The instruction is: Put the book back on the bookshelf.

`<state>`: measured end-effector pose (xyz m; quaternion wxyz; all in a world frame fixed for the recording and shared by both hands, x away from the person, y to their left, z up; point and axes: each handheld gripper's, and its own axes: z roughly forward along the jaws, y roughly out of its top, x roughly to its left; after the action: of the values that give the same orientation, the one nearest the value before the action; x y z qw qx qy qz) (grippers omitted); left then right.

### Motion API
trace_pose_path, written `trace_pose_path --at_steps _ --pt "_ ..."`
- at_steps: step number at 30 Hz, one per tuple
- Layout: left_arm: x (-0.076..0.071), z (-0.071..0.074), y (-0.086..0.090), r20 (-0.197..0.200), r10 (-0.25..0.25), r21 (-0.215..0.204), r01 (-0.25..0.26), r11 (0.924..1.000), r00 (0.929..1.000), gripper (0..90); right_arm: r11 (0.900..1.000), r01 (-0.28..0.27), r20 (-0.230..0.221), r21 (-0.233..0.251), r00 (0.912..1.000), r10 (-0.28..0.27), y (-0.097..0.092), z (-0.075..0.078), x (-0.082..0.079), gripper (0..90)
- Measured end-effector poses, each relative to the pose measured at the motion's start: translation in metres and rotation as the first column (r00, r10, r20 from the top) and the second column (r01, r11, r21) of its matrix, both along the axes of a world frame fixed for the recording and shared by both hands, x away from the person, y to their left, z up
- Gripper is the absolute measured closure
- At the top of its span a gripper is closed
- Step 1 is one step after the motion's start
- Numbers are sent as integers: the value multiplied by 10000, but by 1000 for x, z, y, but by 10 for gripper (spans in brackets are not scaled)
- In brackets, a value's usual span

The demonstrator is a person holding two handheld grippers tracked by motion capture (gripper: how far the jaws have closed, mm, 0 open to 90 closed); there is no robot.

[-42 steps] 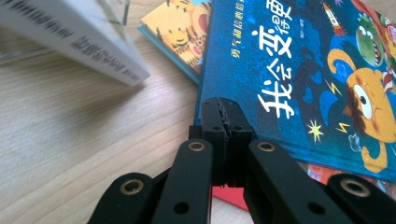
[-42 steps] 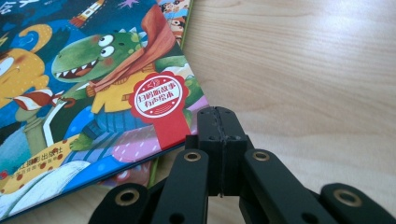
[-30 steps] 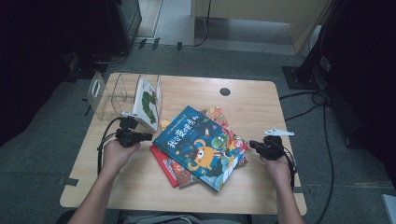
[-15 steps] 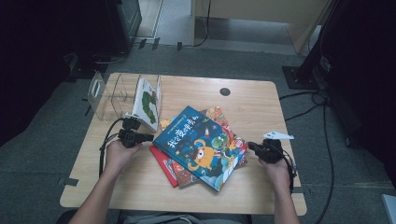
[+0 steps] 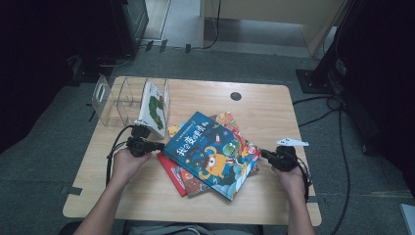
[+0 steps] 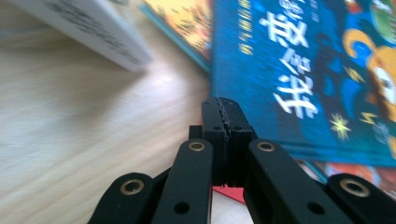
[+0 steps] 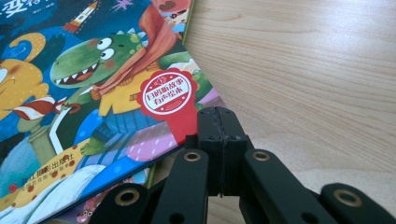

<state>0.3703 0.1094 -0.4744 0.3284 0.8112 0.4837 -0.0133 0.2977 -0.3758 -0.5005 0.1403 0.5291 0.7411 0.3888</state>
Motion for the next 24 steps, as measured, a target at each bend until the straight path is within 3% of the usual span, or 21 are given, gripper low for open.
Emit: trace_pose_path --at_steps 3,10,12,24 --pt "4 -4 4 -67 335 82 -334 9994 9994 900 10000 3 -4 53 10000 -3 -1 0 1 900" --pt "4 -5 -2 51 169 203 -170 9997 9998 900 10000 6 -24 61 10000 -6 -1 0 2 900" --pt "4 -6 -1 -162 118 70 -116 9999 9998 900 10000 52 -2 29 10000 -52 -1 0 2 900" --pt "-17 -4 -13 -344 -432 262 441 9987 9985 900 9993 355 -87 146 9993 -354 -7 -1 7 900"
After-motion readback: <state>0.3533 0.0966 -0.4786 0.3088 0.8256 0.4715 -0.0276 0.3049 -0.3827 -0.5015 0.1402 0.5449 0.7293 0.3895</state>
